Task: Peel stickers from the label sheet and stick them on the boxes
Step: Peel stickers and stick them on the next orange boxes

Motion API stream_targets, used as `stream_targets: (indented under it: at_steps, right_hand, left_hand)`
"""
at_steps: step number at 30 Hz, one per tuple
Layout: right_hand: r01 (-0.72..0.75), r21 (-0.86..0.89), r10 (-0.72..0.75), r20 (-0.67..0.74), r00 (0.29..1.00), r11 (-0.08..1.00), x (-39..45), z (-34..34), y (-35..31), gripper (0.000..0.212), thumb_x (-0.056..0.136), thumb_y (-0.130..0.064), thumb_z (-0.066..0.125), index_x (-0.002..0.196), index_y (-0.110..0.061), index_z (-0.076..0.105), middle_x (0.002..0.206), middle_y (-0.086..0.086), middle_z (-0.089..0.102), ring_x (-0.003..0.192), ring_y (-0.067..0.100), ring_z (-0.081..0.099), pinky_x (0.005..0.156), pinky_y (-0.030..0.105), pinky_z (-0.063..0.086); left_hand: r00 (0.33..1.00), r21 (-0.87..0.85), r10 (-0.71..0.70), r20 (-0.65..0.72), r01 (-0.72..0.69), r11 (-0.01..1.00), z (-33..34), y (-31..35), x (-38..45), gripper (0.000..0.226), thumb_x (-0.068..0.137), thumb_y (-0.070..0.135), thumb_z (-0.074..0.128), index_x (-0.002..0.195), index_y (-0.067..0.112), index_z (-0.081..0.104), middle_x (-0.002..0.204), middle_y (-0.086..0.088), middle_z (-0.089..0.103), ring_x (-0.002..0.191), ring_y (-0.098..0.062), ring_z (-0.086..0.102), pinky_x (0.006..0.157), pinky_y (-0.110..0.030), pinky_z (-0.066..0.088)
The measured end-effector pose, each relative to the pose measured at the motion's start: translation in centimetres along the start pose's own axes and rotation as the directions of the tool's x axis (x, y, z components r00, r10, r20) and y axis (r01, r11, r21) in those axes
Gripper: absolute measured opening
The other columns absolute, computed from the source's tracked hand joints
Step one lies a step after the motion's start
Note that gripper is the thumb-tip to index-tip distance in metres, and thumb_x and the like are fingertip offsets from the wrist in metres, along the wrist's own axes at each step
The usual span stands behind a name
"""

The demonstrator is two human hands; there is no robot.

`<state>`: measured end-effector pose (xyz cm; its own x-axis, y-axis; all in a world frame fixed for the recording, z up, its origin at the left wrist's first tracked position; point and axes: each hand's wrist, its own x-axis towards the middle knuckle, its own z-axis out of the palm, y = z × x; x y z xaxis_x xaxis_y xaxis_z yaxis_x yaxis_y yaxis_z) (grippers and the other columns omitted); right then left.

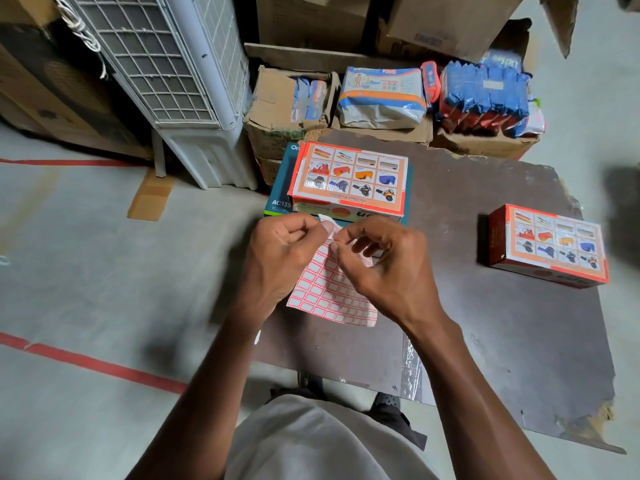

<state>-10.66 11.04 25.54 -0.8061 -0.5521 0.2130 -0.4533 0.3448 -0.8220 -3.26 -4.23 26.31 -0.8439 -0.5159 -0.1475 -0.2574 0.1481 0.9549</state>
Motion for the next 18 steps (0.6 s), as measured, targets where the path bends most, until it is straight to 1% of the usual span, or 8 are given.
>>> stream_targets:
  at_steps: [2,5,8,11,15,18]
  right_hand:
    - [0.007,-0.013,-0.007,-0.015,1.0,1.0,-0.1,0.0,0.1,0.006,0.088,-0.024,0.078,0.09,-0.019,0.077,0.087,-0.016,0.071,0.078,0.006,0.067,0.066,0.027,0.058]
    - [0.025,-0.033,-0.027,-0.039,0.999,0.999,-0.1,0.0,0.2,0.006,0.088,-0.024,0.079,0.09,-0.019,0.077,0.087,-0.013,0.073,0.076,0.005,0.067,0.066,0.028,0.058]
    - [0.041,-0.054,-0.044,-0.048,0.998,0.998,-0.3,0.0,0.2,0.008,0.089,-0.025,0.078,0.09,-0.017,0.077,0.087,-0.01,0.074,0.076,0.005,0.066,0.066,0.029,0.058]
    - [0.05,-0.07,-0.054,-0.057,0.997,0.996,-0.5,0.1,0.3,0.009,0.089,-0.025,0.079,0.09,-0.016,0.076,0.088,-0.009,0.073,0.077,0.006,0.066,0.066,0.03,0.058]
    - [0.06,-0.044,-0.062,-0.051,0.997,0.997,-0.6,0.3,0.2,0.007,0.088,-0.022,0.078,0.09,-0.016,0.074,0.087,-0.008,0.073,0.078,0.008,0.066,0.065,0.03,0.058]
    - [0.03,0.051,-0.027,-0.049,0.998,0.998,-0.6,0.3,0.1,0.005,0.089,-0.016,0.078,0.092,-0.014,0.074,0.088,-0.009,0.073,0.077,0.01,0.069,0.066,0.028,0.058]
  left_hand:
    - [0.999,-0.018,-0.033,-0.038,0.032,0.999,0.3,0.1,-0.2,0.017,0.095,0.023,0.07,0.081,0.018,0.077,0.076,0.001,0.078,0.07,-0.021,0.076,0.068,-0.041,0.062]
    - [0.995,-0.06,-0.07,-0.075,0.066,0.996,0.9,0.4,-0.5,0.018,0.095,0.023,0.071,0.083,0.012,0.079,0.075,-0.001,0.078,0.071,-0.026,0.076,0.071,-0.053,0.061]
    - [0.99,-0.07,-0.084,-0.111,0.076,0.995,1.3,0.5,-0.8,0.02,0.095,0.023,0.071,0.079,0.012,0.078,0.073,0.0,0.077,0.071,-0.028,0.076,0.07,-0.055,0.061]
    - [0.986,-0.094,-0.088,-0.145,0.075,0.993,1.5,0.5,-1.1,0.021,0.094,0.021,0.071,0.081,0.008,0.078,0.073,0.0,0.077,0.071,-0.03,0.076,0.07,-0.058,0.06]
    - [0.983,-0.113,-0.089,-0.159,0.071,0.991,1.6,0.5,-1.1,0.021,0.095,0.021,0.071,0.083,0.005,0.078,0.074,0.001,0.078,0.071,-0.027,0.076,0.069,-0.053,0.063]
    - [0.988,-0.106,-0.073,-0.138,0.059,0.993,1.5,0.6,-0.9,0.02,0.095,0.025,0.071,0.08,0.013,0.078,0.074,0.003,0.078,0.071,-0.021,0.076,0.067,-0.043,0.063]
